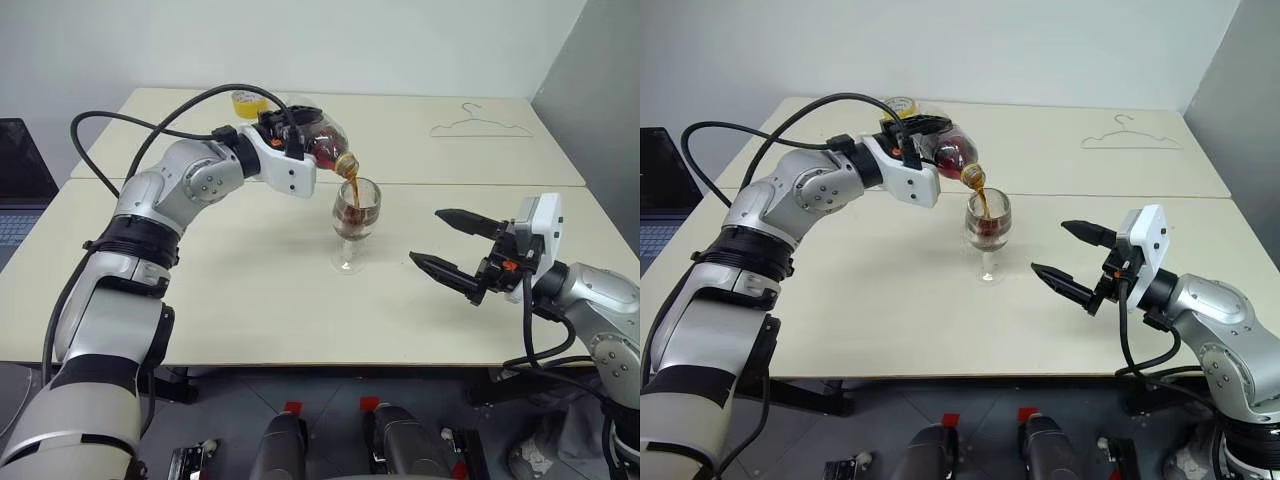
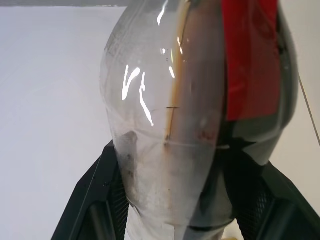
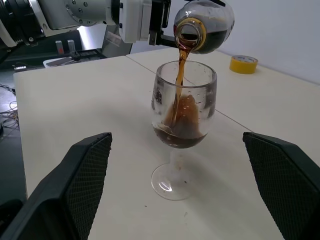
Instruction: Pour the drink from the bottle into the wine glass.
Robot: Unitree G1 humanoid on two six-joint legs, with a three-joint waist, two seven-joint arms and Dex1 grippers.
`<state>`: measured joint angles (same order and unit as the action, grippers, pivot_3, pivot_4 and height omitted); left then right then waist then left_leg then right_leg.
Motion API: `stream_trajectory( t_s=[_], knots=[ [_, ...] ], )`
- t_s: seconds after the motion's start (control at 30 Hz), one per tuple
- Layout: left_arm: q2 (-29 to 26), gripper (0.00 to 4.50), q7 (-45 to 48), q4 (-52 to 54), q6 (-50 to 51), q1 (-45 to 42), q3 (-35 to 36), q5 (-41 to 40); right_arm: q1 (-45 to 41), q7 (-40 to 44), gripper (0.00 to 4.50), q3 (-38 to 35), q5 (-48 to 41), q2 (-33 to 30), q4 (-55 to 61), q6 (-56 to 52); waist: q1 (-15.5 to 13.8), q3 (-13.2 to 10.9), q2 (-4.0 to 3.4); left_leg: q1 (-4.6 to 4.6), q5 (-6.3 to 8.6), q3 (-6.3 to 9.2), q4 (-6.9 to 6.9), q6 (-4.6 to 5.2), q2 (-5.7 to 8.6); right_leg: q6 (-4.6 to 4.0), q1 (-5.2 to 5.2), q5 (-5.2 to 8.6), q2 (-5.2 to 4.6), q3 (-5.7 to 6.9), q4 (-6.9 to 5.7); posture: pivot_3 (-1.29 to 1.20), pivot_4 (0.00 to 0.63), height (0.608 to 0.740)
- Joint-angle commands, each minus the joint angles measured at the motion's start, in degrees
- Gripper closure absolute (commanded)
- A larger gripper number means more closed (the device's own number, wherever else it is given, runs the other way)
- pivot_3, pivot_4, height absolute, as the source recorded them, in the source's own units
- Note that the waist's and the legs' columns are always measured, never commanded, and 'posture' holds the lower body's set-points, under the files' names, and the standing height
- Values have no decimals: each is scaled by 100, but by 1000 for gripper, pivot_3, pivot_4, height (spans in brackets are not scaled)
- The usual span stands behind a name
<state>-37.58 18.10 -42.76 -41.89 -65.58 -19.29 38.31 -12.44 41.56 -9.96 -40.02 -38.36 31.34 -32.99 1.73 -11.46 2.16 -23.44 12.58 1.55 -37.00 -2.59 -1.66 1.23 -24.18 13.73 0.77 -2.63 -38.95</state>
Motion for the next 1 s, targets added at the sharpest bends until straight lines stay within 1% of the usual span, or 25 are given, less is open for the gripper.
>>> stream_trajectory(
  t_s=[0.03, 0.13, 0.3, 0.47, 0.6, 0.7, 0.8, 0.9, 1.0],
  knots=[
    [-61, 1884, -60, 57, -15, -220, 143, -215, -121, 38, 0, -51, -42, -44, 72, 73, 0, 0, 0, 0, 0, 0, 0, 0, 0, 0, 0, 0, 0, 0, 0, 0, 150, 740],
    [29, 1884, 164, -45, 88, -174, 252, -556, -134, 44, 0, -40, -38, -41, 63, 69, 0, 0, 0, 0, 0, 0, 0, 0, 0, 0, 0, 0, 0, 0, -1, 0, 150, 740],
    [266, 1884, 716, -1, 472, -10, 542, -1465, -140, 52, 0, -36, -34, -51, 50, 58, -3, 0, 0, 0, 0, 0, -3, 0, 0, 0, 1, 0, 0, 0, -1, 0, 150, 740],
    [344, 1884, 984, 133, 768, 98, 664, -1860, -137, 65, 0, -36, -23, -62, 39, 51, 9, 0, 0, 2, 0, 0, -2, 0, 0, 0, 1, 0, 1, -1, -3, 0, 150, 740],
    [471, 1884, 1268, 300, 1165, 213, 859, -2370, -140, 96, 0, -37, -8, -68, 21, 46, 3, 0, 0, 2, 0, 1, -4, 0, 0, 0, 2, 0, 1, 0, -3, 0, 150, 740],
    [682, 1884, 1588, 544, 1962, 341, 1259, -3107, -172, 147, 0, -17, 2, -68, -21, 46, 1, 0, 0, 1, 0, 0, -5, 0, 1, 1, 2, -1, 0, -1, -3, 0, 150, 740],
    [810, 1884, 1787, 1019, 3251, 552, 1756, -3858, -280, 242, 0, 63, -20, -49, -98, 41, 23, 0, 0, 2, 0, 1, -5, 0, 0, 1, 3, -1, 0, -1, -4, 0, 150, 740],
    [766, 1884, 1929, 1535, 4300, 920, 2107, -4369, -441, 388, 0, 179, -84, -135, -204, -115, 54, 0, -1, 10, 0, 1, -4, 1, -3, 0, 4, -1, 4, -3, -8, 0, 150, 740],
    [671, 1884, 1818, 2082, 5391, 1361, 2543, -4830, -676, 501, 0, 139, -254, -187, -356, -294, 62, 0, 0, 15, 0, 3, -4, 1, -5, 0, 8, -1, 5, -3, -11, 0, 150, 740]
  ],
)
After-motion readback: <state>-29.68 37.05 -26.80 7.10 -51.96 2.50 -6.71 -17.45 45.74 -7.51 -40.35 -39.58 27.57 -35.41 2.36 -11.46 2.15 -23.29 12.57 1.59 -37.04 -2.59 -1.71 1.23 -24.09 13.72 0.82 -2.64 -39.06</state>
